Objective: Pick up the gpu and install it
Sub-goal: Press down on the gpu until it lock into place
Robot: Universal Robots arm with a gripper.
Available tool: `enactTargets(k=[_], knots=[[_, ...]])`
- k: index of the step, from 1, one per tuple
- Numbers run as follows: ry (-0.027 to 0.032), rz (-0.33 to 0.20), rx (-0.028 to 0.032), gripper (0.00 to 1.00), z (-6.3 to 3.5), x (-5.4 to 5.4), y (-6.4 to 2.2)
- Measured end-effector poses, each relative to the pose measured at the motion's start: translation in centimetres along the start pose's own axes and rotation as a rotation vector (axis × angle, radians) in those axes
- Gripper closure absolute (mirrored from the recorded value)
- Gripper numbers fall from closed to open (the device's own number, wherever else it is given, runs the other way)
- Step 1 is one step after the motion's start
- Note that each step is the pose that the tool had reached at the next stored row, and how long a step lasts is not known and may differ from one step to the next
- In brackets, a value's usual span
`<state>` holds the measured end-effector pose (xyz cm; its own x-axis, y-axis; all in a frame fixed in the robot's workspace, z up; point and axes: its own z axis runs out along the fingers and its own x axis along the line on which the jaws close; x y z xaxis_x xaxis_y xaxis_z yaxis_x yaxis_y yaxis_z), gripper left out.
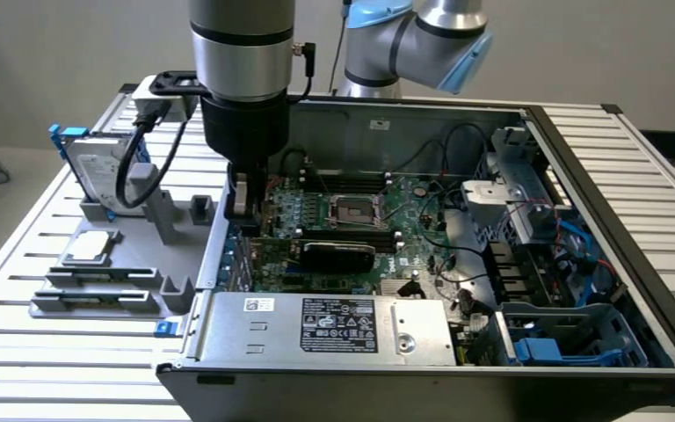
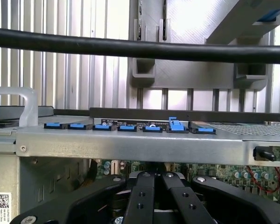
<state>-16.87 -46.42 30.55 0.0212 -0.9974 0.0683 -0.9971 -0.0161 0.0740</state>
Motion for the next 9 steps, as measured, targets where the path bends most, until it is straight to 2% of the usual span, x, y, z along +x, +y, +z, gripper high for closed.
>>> enactTargets(k=[9], knots=[[-0.0038, 0.028, -0.0018, 0.89, 0.01, -0.05, 0.0]])
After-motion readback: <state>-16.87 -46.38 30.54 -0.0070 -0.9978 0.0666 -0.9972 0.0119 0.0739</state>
